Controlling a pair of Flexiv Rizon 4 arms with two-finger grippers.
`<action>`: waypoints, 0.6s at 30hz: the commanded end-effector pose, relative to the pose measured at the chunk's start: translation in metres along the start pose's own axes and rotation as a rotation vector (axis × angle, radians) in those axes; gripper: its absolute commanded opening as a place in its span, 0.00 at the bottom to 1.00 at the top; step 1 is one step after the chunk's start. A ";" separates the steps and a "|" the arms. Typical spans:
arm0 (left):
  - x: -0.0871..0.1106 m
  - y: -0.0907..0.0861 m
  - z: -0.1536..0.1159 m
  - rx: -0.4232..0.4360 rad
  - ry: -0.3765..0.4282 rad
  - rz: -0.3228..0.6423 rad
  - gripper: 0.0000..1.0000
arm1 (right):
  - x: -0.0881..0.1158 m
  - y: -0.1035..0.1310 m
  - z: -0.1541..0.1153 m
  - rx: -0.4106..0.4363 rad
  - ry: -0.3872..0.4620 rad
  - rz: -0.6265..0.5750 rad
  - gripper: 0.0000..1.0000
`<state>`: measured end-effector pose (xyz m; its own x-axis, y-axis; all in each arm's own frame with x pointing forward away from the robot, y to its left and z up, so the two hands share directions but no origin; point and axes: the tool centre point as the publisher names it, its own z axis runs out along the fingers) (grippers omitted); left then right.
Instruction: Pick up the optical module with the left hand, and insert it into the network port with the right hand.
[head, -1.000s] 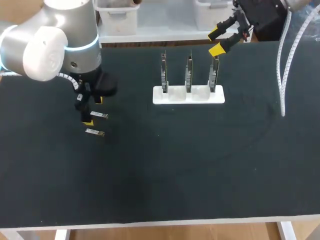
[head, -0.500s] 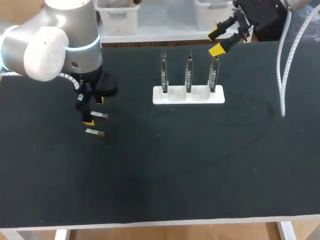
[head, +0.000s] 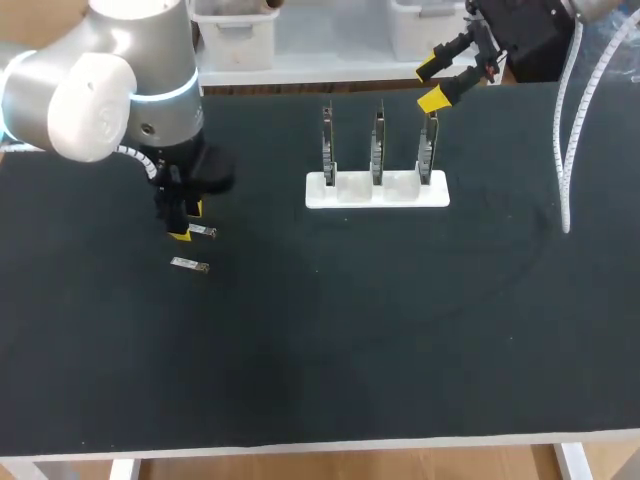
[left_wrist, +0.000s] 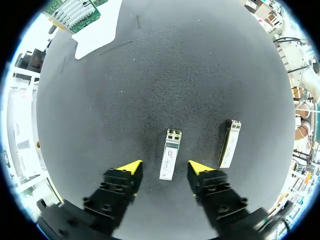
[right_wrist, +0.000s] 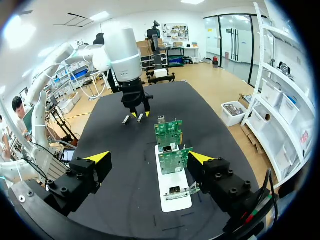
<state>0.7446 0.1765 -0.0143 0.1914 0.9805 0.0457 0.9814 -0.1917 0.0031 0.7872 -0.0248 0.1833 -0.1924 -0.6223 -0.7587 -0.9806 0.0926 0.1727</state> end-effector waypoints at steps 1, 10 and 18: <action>0.001 0.001 0.000 0.004 -0.002 -0.001 0.06 | 0.001 0.003 -0.001 0.007 -0.001 0.000 1.00; 0.001 0.000 0.001 0.013 -0.009 -0.005 0.00 | 0.001 0.003 -0.001 0.007 -0.001 0.000 1.00; 0.002 0.001 -0.005 0.020 -0.061 -0.060 0.00 | 0.001 0.003 -0.001 0.007 -0.001 0.000 1.00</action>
<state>0.7427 0.1730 -0.0121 0.1448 0.9894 0.0070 0.9894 -0.1447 -0.0123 0.7871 -0.0248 0.1833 -0.1924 -0.6224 -0.7587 -0.9806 0.0926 0.1727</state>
